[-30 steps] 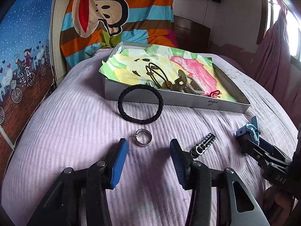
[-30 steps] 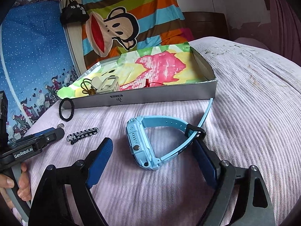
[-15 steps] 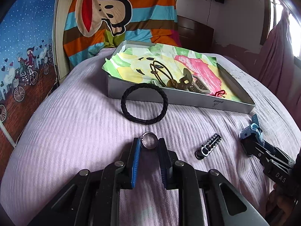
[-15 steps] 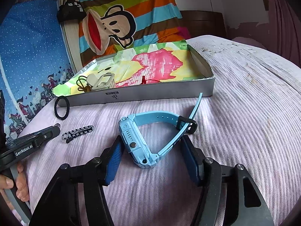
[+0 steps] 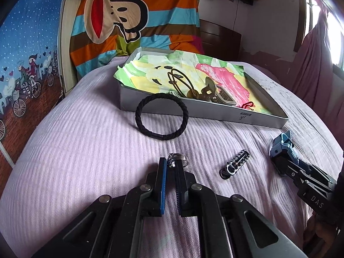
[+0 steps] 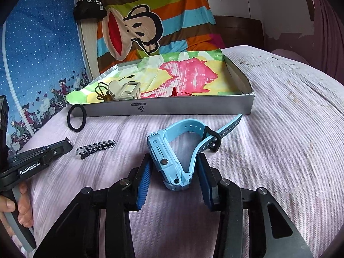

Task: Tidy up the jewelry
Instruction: 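Lift the ring and blue watch off the bed with both tools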

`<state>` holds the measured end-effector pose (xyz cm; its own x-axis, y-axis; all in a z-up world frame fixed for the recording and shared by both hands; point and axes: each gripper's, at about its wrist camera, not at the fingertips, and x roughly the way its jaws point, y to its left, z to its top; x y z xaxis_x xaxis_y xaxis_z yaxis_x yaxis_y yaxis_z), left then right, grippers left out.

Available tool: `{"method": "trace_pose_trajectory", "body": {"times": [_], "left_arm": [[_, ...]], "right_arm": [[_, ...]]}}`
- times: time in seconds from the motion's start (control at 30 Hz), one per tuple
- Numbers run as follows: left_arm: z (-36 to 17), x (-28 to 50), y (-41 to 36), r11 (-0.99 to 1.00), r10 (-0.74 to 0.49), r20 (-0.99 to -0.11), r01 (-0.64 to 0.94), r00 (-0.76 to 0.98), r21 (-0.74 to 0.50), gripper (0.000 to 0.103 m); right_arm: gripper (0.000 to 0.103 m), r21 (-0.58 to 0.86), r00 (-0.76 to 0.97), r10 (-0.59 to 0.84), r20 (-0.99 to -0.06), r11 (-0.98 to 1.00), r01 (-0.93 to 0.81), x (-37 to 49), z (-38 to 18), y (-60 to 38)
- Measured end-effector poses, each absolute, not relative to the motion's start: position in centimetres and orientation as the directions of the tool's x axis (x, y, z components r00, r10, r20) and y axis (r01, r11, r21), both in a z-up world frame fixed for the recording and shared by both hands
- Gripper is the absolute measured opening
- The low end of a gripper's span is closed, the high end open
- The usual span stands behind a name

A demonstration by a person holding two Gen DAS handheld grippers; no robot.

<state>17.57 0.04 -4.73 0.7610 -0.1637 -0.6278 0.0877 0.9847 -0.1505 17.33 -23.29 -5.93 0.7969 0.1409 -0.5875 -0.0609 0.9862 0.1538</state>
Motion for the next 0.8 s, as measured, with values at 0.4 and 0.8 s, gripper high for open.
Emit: {"method": "trace_pose_trajectory", "body": {"times": [0.4, 0.8], "left_arm": [[-4.6, 17.5, 0.0, 0.982, -0.178, -0.617, 0.099, 0.767, -0.16, 0.006], [-4.4, 16.9, 0.1, 0.978, -0.195, -0.591, 0.112, 0.783, -0.175, 0.006]], "right_arm": [[0.03, 0.142, 0.801, 0.175, -0.573, 0.983, -0.113, 17.1, -5.6, -22.7], [0.03, 0.118, 0.807, 0.197, -0.557, 0.98, -0.158, 16.6, -5.3, -21.9]]}}
